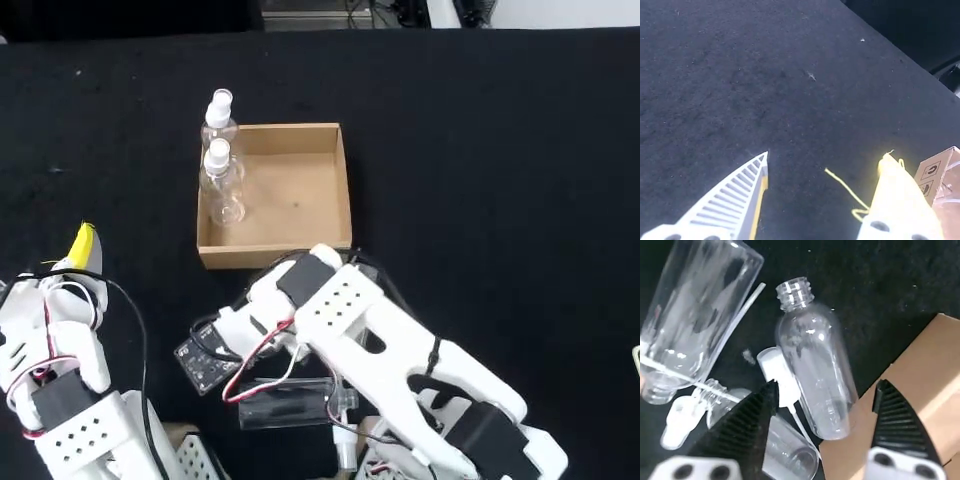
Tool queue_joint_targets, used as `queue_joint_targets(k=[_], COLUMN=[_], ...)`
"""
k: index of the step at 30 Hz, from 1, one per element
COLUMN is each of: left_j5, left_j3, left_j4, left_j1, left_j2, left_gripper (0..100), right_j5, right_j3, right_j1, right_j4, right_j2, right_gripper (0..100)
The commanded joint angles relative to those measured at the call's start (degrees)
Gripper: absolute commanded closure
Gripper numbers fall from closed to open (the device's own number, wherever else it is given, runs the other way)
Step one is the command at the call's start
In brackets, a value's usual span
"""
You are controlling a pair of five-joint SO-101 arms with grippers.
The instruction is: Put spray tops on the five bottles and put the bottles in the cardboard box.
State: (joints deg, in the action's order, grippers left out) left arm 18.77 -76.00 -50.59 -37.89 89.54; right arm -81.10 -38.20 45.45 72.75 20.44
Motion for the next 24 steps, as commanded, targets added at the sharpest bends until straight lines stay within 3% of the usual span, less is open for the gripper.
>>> queue_joint_targets(k=[1, 17, 24], left_j5=[0.4, 0.4, 0.4], left_j3=[1.5, 1.5, 1.5], left_j4=[1.2, 1.1, 1.1], left_j1=[-0.6, -0.6, -0.6], left_j2=[0.8, 0.9, 0.9], left_gripper=[68, 68, 68], right_j5=[-0.4, -0.3, 0.4], right_j3=[0.0, 3.5, 5.7], right_j1=[0.8, -3.3, -3.4], right_j4=[-2.6, -3.3, -3.0], right_j2=[-2.2, -14.8, -19.6], right_gripper=[70.9, 71.1, 80.5])
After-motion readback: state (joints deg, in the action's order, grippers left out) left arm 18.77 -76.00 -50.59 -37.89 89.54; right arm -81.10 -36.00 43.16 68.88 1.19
